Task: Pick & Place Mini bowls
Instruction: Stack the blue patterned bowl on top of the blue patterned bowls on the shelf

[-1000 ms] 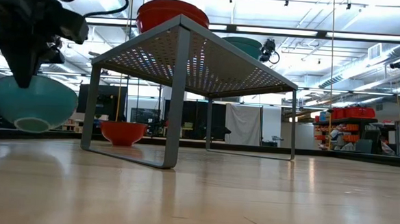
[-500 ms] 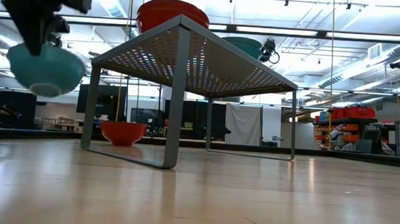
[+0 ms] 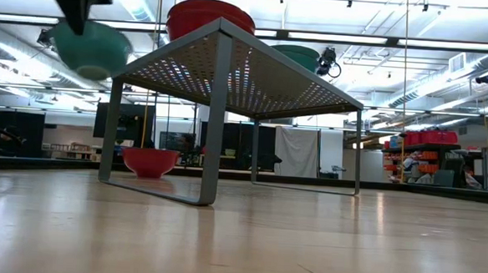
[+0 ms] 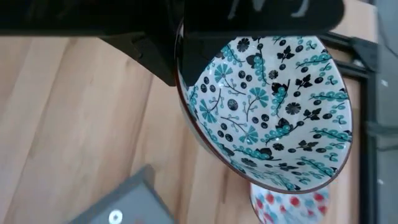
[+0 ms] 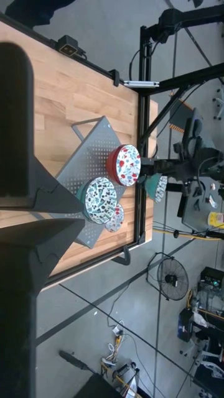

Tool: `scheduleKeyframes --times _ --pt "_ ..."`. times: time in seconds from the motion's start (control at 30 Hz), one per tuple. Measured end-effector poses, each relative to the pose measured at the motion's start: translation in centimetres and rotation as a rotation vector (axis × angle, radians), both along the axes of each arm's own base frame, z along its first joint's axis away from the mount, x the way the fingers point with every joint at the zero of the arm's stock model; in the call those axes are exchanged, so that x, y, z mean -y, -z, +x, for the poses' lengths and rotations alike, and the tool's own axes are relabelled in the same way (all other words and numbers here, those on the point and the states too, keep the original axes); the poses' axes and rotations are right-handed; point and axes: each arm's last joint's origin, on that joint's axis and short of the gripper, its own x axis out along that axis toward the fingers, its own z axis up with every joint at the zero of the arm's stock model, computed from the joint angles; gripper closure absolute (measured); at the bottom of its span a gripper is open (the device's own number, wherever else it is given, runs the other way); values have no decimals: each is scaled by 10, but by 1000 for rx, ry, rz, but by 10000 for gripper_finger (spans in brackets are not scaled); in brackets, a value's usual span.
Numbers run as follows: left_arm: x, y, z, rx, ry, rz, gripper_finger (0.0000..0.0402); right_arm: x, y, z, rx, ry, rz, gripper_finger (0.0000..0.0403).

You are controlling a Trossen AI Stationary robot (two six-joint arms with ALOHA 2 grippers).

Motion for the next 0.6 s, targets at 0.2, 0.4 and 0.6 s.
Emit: scheduleKeyframes --times 0.2,0.4,0.6 --pt "-6 -19 16 1 54 59 391 0 0 0 0 0 0 376" --pt "-8 -38 32 26 118 110 391 0 0 0 0 0 0 376" --pt "-8 -58 48 45 193 164 391 0 0 0 0 0 0 376"
